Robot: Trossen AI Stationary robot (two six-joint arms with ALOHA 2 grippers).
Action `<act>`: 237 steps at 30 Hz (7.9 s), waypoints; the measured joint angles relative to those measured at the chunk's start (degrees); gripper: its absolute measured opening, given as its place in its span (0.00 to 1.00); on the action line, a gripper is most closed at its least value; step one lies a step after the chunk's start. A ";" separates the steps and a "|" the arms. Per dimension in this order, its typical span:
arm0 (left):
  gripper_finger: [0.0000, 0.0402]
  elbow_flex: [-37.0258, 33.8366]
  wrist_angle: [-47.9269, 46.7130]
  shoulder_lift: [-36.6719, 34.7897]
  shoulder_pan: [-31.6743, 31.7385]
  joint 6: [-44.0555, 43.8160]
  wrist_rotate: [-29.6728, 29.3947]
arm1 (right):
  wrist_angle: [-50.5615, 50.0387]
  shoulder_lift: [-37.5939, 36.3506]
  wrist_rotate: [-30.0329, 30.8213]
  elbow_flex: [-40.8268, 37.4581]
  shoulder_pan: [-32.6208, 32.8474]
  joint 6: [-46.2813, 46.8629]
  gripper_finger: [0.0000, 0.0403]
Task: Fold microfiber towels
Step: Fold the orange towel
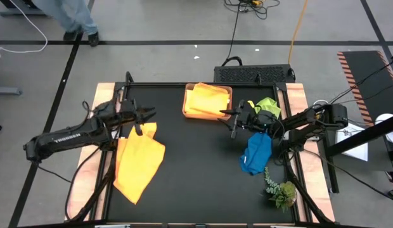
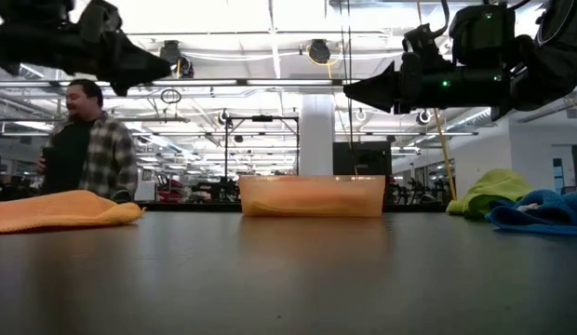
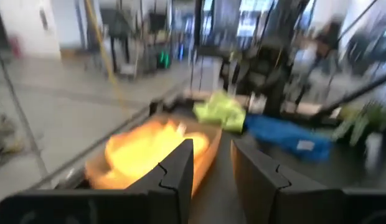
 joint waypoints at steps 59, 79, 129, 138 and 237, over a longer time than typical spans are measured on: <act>0.28 5.15 -12.89 44.55 -16.36 0.81 6.53 | 0.33 0.00 0.02 0.02 0.00 1.74 0.40; 0.02 11.42 -11.92 46.81 -16.38 11.60 5.65 | -0.29 0.24 -1.94 0.29 0.76 1.80 0.40; 0.02 34.66 -7.26 46.21 -16.14 26.95 -14.39 | -8.49 36.83 -13.28 22.46 8.20 35.76 0.40; 0.02 34.66 -5.41 45.05 -16.14 28.52 -18.16 | -7.52 37.03 -18.96 22.38 9.33 36.47 0.40; 0.01 34.66 -1.19 25.08 -50.98 24.32 -56.82 | -49.79 -16.21 -5.80 26.45 21.77 7.23 0.00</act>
